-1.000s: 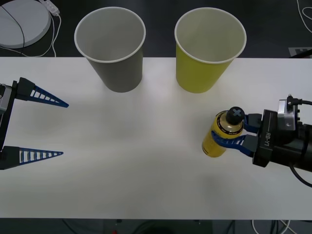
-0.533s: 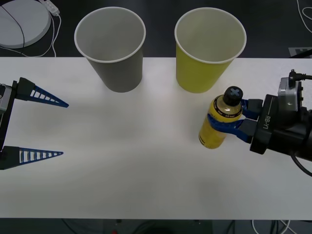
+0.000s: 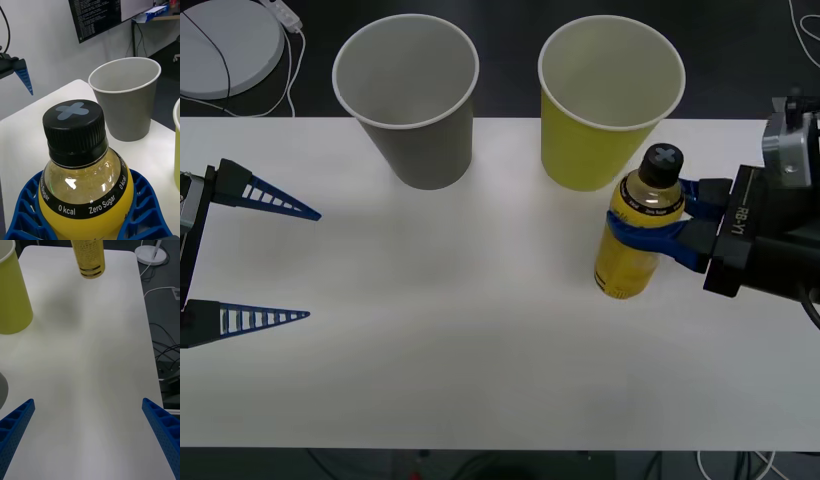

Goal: Put the can into the green bin and the plastic bottle into the gray bin

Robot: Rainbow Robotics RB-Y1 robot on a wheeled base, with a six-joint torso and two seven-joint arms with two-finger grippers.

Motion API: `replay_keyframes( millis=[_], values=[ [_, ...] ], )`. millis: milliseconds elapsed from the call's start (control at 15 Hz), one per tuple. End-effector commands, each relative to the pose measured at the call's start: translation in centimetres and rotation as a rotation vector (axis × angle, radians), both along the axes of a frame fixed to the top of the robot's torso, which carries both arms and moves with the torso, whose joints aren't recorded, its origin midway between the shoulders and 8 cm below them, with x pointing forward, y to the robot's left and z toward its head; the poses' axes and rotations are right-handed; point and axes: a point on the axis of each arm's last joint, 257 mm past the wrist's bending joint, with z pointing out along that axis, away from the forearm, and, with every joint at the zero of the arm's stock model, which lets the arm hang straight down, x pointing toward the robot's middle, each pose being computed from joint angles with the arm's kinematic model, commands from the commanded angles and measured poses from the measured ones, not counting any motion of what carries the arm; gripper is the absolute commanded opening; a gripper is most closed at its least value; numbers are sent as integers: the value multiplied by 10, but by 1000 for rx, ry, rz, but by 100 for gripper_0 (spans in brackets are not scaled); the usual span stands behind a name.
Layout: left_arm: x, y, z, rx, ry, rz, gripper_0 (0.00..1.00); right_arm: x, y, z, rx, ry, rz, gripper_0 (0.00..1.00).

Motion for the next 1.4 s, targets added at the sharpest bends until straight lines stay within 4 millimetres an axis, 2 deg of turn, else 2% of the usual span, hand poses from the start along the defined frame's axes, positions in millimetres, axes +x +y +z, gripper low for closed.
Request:
replay_keyframes(
  millis=[67, 600, 1000, 1400],
  values=[
    [0, 0, 0, 0, 0, 0, 100, -3, 9, 10, 11, 27, -7, 0],
    [0, 0, 0, 0, 0, 0, 100, 2, 24, 44, -11, 78, -25, 0],
    [0, 0, 0, 0, 0, 0, 100, 19, 26, 74, -81, 42, 16, 0],
    [0, 0, 0, 0, 0, 0, 100, 27, 29, 95, -161, 49, 60, 0]
  ],
)
